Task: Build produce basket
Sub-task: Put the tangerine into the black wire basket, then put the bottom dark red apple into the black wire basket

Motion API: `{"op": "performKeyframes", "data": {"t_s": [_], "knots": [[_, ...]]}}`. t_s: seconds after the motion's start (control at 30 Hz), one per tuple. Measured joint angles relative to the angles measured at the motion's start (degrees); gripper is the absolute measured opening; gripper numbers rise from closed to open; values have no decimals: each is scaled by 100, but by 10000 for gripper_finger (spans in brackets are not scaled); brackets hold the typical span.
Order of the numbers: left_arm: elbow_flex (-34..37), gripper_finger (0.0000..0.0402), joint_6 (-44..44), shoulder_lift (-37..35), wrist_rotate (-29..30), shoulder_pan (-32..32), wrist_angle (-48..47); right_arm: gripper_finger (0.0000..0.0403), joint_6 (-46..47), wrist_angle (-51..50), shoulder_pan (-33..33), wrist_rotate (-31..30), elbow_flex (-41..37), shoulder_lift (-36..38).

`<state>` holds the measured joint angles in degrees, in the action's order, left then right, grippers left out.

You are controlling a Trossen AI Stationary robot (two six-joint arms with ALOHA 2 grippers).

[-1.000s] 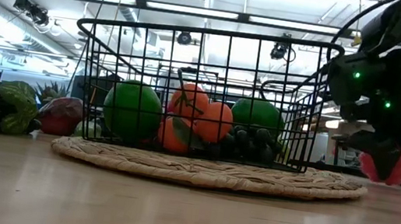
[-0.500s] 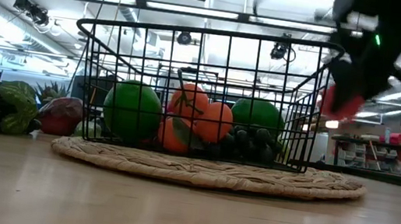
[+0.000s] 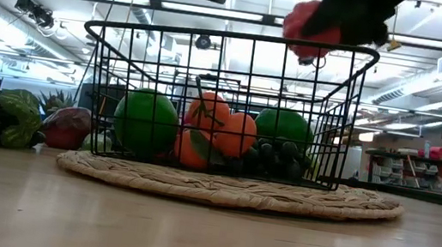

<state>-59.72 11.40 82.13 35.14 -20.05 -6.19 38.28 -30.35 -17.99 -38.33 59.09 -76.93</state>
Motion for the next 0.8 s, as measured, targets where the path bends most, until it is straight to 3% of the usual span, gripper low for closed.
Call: {"op": "performKeyframes", "data": {"t_s": [0.27,0.47,0.63,0.8], "knots": [[0,336,27,0,0,-4,-16,315,-489,769,-75,569,-2,-752],[0,336,0,0,0,-7,-18,359,-583,1262,-118,1130,-4,-633],[0,336,28,0,0,-11,-300,381,-664,1316,-171,903,-2,-448],[-4,336,723,-52,6,-83,-1152,382,-825,1305,-175,-59,-2,-426]]}}
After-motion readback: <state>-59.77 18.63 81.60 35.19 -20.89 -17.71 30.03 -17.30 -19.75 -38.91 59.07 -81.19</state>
